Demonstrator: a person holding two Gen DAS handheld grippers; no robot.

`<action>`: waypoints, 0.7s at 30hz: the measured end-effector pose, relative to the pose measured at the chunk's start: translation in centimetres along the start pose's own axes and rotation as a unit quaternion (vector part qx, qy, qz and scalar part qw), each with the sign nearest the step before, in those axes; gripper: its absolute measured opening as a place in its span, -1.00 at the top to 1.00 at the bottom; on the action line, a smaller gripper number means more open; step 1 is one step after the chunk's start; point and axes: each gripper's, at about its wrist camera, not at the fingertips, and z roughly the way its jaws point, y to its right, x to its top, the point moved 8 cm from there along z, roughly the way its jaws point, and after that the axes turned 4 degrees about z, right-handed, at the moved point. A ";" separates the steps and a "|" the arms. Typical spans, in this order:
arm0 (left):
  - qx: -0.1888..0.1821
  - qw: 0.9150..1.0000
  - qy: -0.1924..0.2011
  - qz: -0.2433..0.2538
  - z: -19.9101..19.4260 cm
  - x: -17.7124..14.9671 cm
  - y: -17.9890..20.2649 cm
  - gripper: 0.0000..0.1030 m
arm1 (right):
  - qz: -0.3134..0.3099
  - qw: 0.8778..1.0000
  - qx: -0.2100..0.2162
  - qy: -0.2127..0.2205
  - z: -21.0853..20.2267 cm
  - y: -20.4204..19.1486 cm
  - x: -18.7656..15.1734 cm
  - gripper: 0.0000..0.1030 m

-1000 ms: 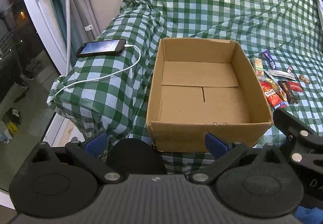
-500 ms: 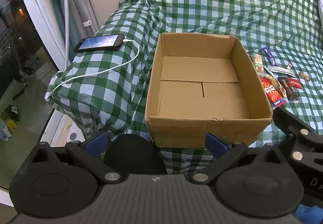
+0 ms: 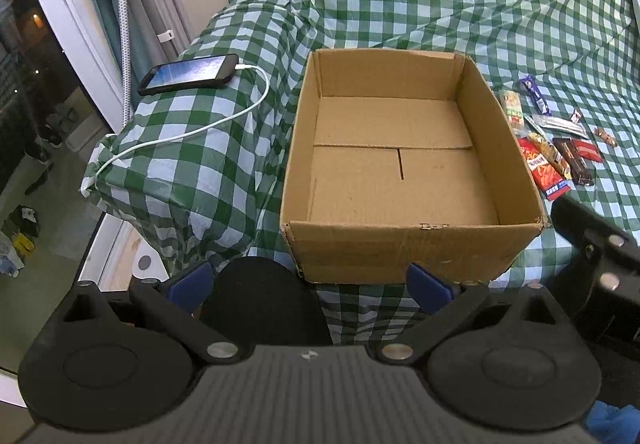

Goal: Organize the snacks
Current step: 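Move both tools from the box toward the pile of snacks, then grasp the red spicy-strip packet with the left tool while the right grasps the dark chocolate bar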

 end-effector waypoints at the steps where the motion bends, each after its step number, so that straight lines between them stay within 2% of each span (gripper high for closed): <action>1: 0.000 1.000 -0.003 0.002 0.2 0.1 0.2 -0.99 | 0.004 1.000 -0.001 -0.001 0.1 0.3 0.0 -0.99; 9: 0.003 0.999 -0.021 0.026 1.6 1.0 2.0 -1.00 | 0.046 0.999 -0.004 -0.016 1.9 3.5 -0.4 -0.99; 13: -0.023 0.999 -0.018 0.029 1.6 2.4 4.0 -1.00 | 0.073 0.997 -0.021 -0.018 2.8 6.4 -0.4 -0.99; 16: -0.052 0.998 -0.013 0.035 1.8 4.4 6.7 -1.00 | 0.097 0.994 -0.052 -0.009 3.2 10.2 -0.2 -0.99; 21: -0.109 0.992 -0.020 0.058 2.9 8.5 13.5 -1.00 | 0.147 0.981 -0.125 0.007 3.3 19.5 -0.4 -0.99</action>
